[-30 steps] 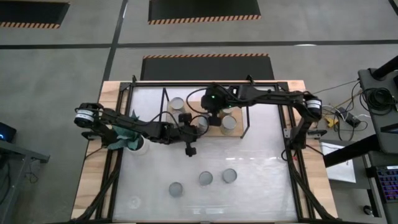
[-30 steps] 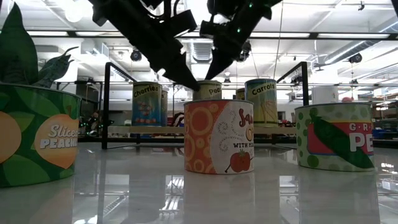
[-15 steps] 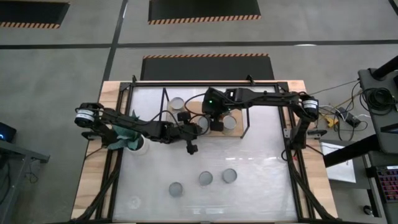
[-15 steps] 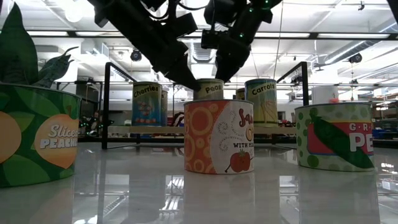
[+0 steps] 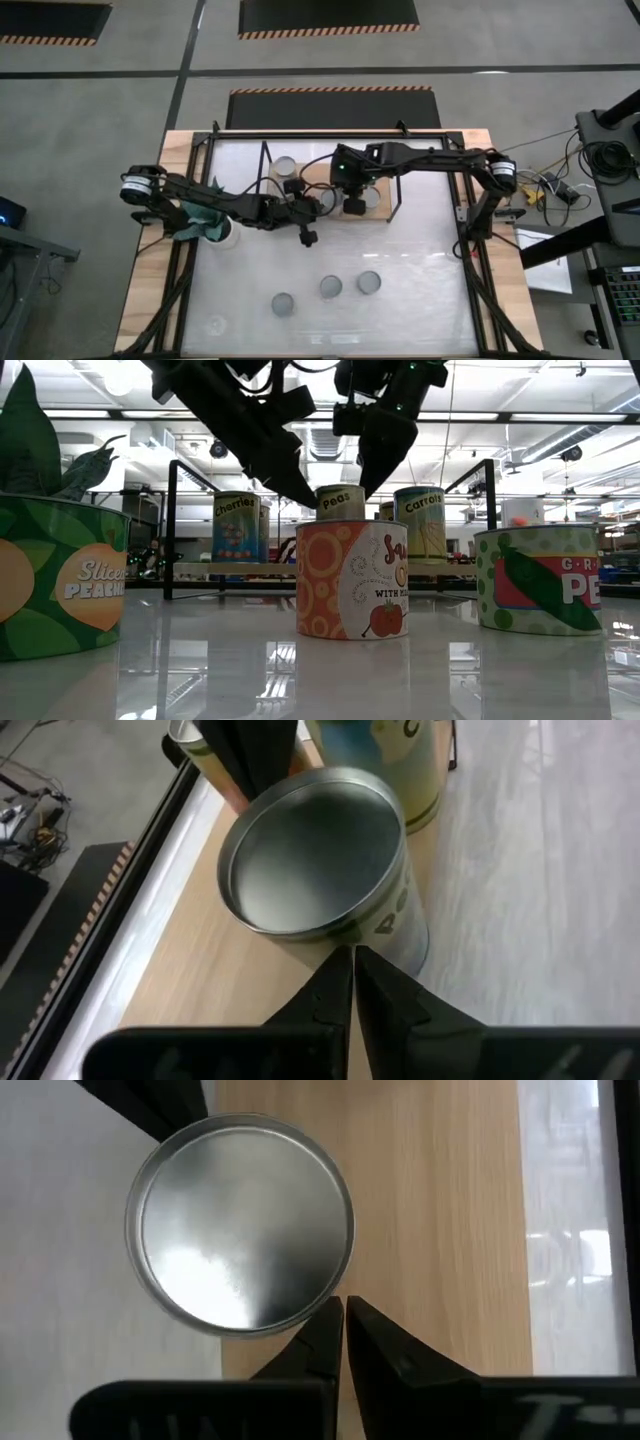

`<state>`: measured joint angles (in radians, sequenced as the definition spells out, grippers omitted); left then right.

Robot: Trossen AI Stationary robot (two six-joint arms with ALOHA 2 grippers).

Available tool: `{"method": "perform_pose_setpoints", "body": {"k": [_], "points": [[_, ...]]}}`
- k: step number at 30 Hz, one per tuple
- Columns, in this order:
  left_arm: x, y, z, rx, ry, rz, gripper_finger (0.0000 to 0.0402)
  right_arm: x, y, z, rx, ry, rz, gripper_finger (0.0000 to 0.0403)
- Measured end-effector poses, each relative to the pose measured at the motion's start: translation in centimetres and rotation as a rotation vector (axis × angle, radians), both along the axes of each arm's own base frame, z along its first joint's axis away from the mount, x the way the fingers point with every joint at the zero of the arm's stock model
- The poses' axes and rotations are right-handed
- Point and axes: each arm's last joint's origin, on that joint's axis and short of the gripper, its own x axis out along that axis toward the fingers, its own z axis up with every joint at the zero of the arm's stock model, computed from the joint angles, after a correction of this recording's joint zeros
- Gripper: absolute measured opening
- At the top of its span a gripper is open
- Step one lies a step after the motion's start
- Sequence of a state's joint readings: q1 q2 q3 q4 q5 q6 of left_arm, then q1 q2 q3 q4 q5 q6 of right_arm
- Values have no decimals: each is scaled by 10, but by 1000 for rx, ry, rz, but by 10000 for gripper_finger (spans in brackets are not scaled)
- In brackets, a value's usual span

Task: Pick and place cans onto a shelf
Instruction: Put the large canned peas on the shelf

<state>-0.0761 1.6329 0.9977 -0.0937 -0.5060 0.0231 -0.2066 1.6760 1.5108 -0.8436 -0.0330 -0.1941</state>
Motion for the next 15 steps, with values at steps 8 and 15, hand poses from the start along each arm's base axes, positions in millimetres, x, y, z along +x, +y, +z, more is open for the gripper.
{"method": "perform_pose_setpoints", "body": {"k": [8,15], "points": [[0,1,1,10,-10,27,0,-6,2,15,9,-53,-39,13],[0,1,1,13,-17,40,0,-10,2,24,29,-85,-84,13]]}}
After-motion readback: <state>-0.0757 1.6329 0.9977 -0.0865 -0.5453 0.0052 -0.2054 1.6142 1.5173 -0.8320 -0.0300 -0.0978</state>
